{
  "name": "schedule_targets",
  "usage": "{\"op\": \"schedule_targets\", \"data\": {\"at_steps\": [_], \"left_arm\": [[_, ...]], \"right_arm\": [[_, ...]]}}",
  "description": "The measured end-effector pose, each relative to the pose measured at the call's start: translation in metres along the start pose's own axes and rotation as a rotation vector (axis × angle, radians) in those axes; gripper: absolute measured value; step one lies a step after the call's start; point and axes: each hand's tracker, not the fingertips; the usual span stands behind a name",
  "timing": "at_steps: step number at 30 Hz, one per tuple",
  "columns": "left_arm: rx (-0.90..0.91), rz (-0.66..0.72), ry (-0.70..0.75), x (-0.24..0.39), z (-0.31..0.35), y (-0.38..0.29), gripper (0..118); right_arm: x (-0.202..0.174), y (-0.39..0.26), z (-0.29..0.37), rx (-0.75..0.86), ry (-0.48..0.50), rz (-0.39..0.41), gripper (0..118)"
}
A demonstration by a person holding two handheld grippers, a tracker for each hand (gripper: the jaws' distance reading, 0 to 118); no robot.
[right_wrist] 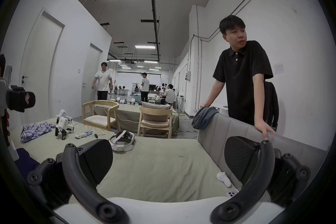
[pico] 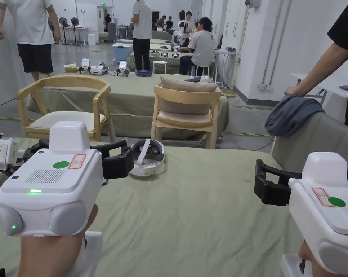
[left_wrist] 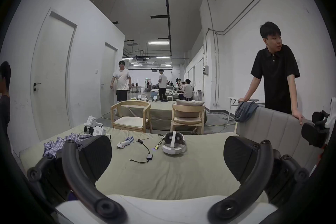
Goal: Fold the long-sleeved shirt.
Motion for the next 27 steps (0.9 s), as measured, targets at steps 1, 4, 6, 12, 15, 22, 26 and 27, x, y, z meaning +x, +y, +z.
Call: {"op": "schedule_targets", "data": {"at_steps": [1, 4, 6, 12, 15, 22, 26, 27], "left_arm": [[0.0, -0.002, 0.002, 0.0, 0.0, 0.0, 111], [0.016, -0.015, 0.007, -0.003, -0.003, -0.002, 111], [0.018, -0.013, 0.004, -0.003, -0.002, -0.001, 111], [0.021, -0.026, 0.009, 0.002, -0.001, 0.001, 111], [0.003, 0.001, -0.032, -0.001, -0.002, 0.002, 111], [0.017, -0.056, -0.002, 0.007, 0.001, -0.001, 111], [-0.01, -0.01, 0.019, 0.008, 0.0, -0.001, 111], [-0.018, 0.001, 0.025, 0.009, 0.0, -0.001, 111]], "right_arm": [[0.001, -0.004, -0.002, -0.002, 0.002, -0.001, 118], [0.001, -0.008, -0.003, -0.001, 0.005, -0.007, 118], [0.001, -0.008, -0.004, -0.002, 0.005, -0.008, 118], [0.003, -0.007, -0.005, -0.002, 0.007, -0.026, 118], [0.002, -0.005, -0.003, -0.001, 0.006, -0.022, 118], [0.003, -0.005, -0.004, -0.003, 0.007, -0.023, 118], [0.004, -0.006, -0.006, -0.004, 0.006, -0.024, 118], [0.004, -0.007, -0.006, -0.005, 0.006, -0.023, 118]]}}
